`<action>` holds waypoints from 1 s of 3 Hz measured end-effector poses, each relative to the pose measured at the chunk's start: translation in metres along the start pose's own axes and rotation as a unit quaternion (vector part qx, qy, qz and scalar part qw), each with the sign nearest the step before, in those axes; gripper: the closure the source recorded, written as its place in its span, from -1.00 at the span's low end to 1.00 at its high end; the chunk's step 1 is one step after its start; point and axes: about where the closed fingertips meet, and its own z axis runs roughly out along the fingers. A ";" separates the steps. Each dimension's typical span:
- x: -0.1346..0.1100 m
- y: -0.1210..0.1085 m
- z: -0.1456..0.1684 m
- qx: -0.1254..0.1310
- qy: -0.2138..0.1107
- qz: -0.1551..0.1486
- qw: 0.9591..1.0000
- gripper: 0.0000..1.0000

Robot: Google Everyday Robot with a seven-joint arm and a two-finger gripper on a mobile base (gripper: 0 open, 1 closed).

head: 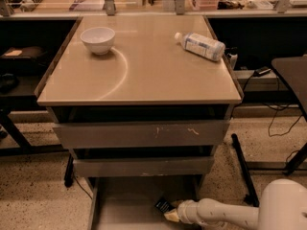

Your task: Place rxbar blueberry into bottom drawer

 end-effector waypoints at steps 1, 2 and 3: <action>0.000 0.000 0.000 0.000 0.000 0.000 1.000 1.00; 0.000 0.000 0.000 0.000 0.000 0.000 1.000 0.73; 0.000 0.000 0.000 0.000 0.000 0.000 1.000 0.27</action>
Offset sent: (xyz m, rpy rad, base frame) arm 0.0003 0.0004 -0.0001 0.0001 -0.0002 0.0006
